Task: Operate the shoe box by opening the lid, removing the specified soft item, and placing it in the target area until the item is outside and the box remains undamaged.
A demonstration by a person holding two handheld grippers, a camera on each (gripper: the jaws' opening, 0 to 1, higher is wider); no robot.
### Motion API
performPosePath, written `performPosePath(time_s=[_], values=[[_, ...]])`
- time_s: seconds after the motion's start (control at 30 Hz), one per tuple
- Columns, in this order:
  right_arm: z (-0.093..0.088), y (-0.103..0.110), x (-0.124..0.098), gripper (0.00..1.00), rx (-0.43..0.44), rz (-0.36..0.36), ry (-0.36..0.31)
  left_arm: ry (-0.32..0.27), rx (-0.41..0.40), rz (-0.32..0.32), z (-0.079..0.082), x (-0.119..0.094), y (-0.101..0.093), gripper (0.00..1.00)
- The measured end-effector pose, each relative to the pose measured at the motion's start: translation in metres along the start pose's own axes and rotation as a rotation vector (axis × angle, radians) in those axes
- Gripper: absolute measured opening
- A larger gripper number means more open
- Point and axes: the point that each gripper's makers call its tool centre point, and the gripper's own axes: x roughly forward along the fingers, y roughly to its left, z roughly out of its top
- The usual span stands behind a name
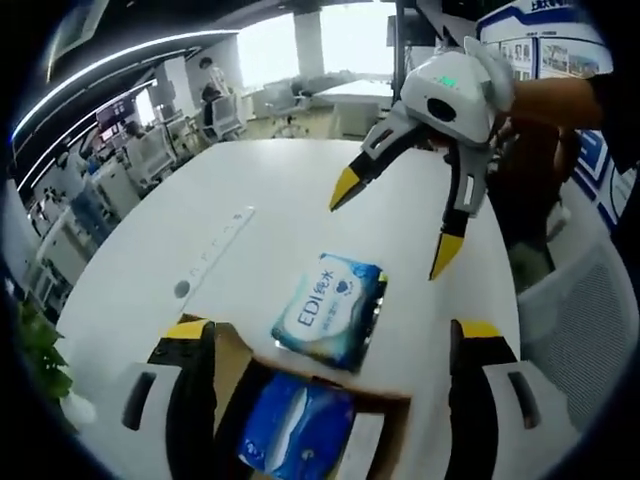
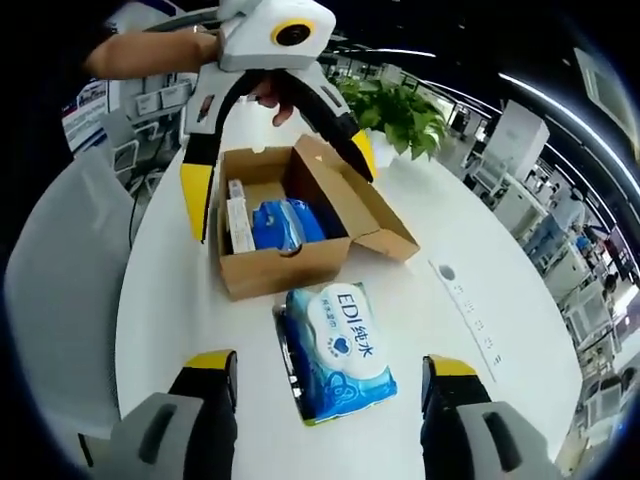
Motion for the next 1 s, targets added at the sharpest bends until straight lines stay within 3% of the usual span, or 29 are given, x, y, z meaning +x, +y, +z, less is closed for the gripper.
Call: performPosePath(time_s=[0.47,1.0], values=[[0.031,0.012,0.004,0.72,-0.058,0.018,-0.023,-0.09,-0.075,0.045,-0.013,-0.046,-0.01,0.99],[0.073,0.019,0.019,0.62,-0.162,0.018,-0.099,-0.156,-0.196,0.168,-0.054,-0.117,-0.018,0.99]])
